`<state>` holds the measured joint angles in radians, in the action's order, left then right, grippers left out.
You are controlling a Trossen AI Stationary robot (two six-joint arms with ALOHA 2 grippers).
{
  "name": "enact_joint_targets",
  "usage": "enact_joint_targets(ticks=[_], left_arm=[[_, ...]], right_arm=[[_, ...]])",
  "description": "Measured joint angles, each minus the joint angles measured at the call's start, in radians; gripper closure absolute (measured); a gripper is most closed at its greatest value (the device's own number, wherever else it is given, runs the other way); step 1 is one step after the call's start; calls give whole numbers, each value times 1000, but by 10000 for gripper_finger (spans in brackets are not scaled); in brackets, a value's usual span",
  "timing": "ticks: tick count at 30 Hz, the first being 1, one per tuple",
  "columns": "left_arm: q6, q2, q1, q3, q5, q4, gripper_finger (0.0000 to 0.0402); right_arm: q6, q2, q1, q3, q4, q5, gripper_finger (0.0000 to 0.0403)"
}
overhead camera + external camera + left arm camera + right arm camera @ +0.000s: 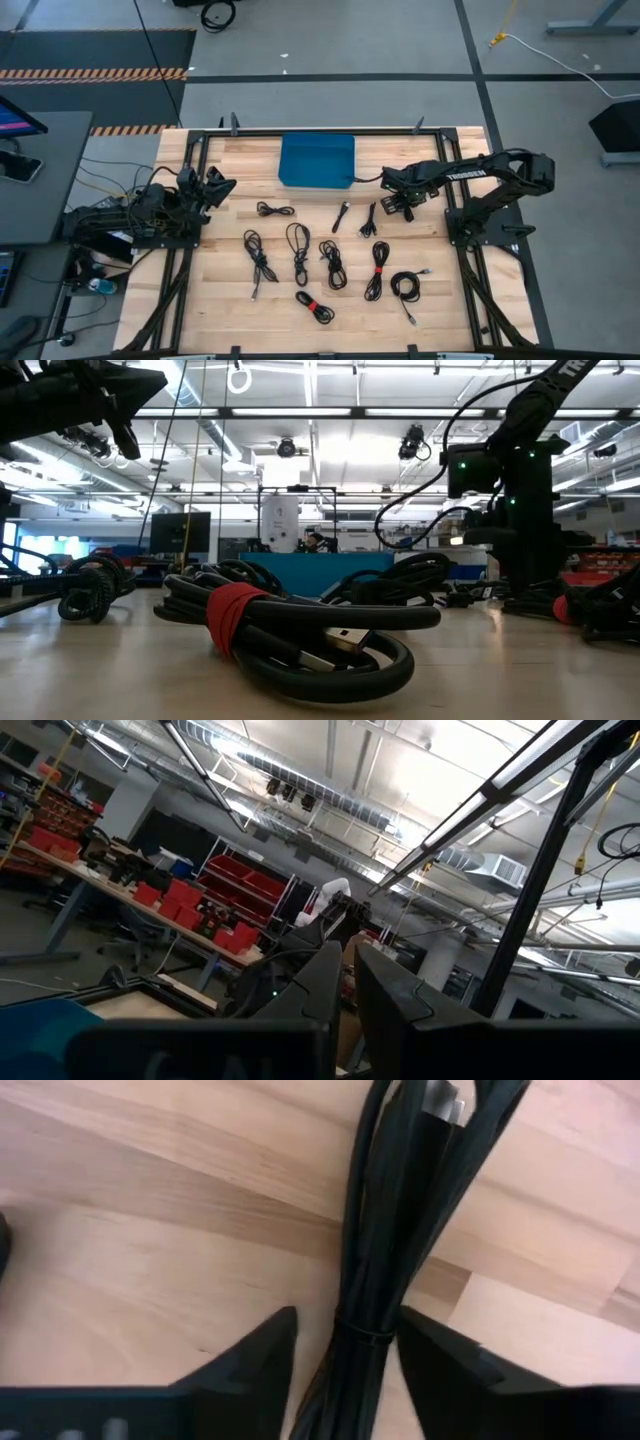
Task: Pick and place USB-C Cables
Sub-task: Put the black charger cable into the blue bin
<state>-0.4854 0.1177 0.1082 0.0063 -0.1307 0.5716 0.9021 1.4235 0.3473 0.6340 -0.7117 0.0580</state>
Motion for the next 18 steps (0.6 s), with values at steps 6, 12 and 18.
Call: enact_joint_targets(ticks=[6,12,18], left_arm=[[0,0,0,0,0,0,363],[1,0,0,0,0,-12,363],[33,0,0,0,-4,-30,363]], right_arm=[[31,-3,-7,0,5,9,359],[49,-36,-55,71,58,-12,359],[-113,-76,-111,318,136,1,359]])
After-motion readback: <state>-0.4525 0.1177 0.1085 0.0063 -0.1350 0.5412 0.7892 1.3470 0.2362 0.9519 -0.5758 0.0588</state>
